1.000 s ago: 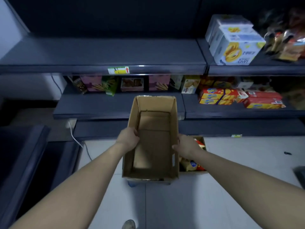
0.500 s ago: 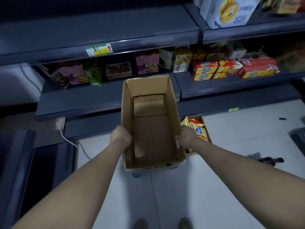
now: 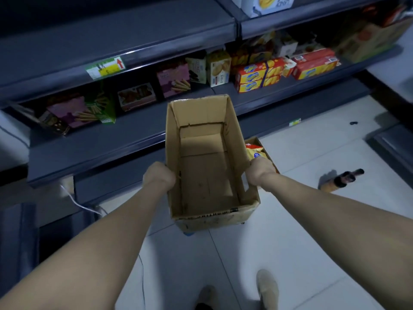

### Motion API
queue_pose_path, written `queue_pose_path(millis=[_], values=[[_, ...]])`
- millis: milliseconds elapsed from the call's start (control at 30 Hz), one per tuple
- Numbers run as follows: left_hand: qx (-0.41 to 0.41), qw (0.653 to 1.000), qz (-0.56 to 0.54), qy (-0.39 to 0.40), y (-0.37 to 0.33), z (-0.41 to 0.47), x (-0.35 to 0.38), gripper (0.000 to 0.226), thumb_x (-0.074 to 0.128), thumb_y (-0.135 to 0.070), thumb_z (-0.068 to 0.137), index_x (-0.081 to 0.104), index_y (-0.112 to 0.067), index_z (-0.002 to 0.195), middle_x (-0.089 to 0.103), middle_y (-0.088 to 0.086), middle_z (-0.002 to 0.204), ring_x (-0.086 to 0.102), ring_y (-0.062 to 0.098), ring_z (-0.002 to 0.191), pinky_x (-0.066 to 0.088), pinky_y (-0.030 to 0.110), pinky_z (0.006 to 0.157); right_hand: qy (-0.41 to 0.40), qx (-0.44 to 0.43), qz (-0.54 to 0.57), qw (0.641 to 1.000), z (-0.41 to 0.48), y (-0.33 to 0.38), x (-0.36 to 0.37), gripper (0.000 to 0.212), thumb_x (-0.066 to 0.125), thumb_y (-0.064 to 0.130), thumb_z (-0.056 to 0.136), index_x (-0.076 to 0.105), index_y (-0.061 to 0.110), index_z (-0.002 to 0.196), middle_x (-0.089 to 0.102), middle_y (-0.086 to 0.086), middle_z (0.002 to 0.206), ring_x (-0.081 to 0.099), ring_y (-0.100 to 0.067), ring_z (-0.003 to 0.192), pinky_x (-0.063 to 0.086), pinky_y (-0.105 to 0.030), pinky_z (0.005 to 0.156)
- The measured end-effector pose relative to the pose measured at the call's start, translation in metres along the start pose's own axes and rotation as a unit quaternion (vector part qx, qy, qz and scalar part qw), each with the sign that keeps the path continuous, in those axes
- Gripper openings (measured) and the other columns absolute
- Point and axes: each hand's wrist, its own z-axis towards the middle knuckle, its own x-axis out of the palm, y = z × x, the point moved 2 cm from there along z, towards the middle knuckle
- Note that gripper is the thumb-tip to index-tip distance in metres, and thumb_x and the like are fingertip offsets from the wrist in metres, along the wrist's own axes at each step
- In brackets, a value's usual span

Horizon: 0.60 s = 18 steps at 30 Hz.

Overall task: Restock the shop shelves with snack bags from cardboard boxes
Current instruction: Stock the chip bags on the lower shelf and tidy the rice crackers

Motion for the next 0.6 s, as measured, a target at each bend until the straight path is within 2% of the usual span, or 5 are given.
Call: queue_pose_path(millis=[133,233,333,467,600], values=[[0.048,0.999,0.009,0.023,-0.027,-0.019,-0.001,0.024,0.044,-0.004,0.088,0.05,-0.011,0.066,0.058,0.01,0.081,0.054,0.025,0.073,0.04,0.026,0.061,0.001,0.033,0.039,0.999,-0.024,-0.029,-0.024,0.023,0.049,0.003,0.089,0.06,-0.004,0.109,0.063,-0.018,0.11,0.057,-0.029,0.087,0.043,-0.026,0.066],[0.084,0.996,0.015,0.036,-0.049,-0.034,0.007,0.02,0.046,-0.007,0.089,0.065,-0.003,0.091,0.067,0.018,0.102,0.063,0.031,0.09,0.042,0.027,0.067,-0.005,0.061,0.067,0.996,-0.044,-0.057,-0.041,0.006,0.056,0.001,0.081,0.061,0.0,0.085,0.06,-0.017,0.093,0.058,-0.031,0.085,0.043,-0.027,0.066],[0.118,0.991,0.03,0.058,-0.074,-0.05,0.021,0.028,0.046,-0.011,0.089,0.063,0.002,0.108,0.067,0.019,0.11,0.063,0.033,0.101,0.046,0.03,0.071,-0.019,0.092,0.096,0.991,-0.058,-0.09,-0.055,0.024,0.053,-0.001,0.081,0.047,0.005,0.059,0.054,-0.012,0.077,0.053,-0.029,0.076,0.04,-0.028,0.062],[0.18,0.979,0.069,0.072,-0.114,-0.07,0.048,0.027,0.05,-0.014,0.089,0.064,-0.005,0.111,0.066,0.013,0.113,0.061,0.031,0.101,0.048,0.032,0.08,-0.03,0.135,0.12,0.983,-0.066,-0.139,-0.066,0.017,0.046,-0.004,0.087,0.048,0.003,0.072,0.052,-0.014,0.087,0.052,-0.029,0.079,0.042,-0.029,0.06],[0.24,0.959,0.11,0.097,-0.152,-0.09,0.086,0.021,0.051,-0.009,0.089,0.068,-0.009,0.101,0.068,0.015,0.102,0.06,0.031,0.085,0.05,0.035,0.072,-0.033,0.181,0.131,0.974,-0.061,-0.197,-0.067,0.02,0.044,-0.006,0.086,0.049,0.004,0.07,0.054,-0.014,0.081,0.056,-0.029,0.077,0.046,-0.032,0.05]])
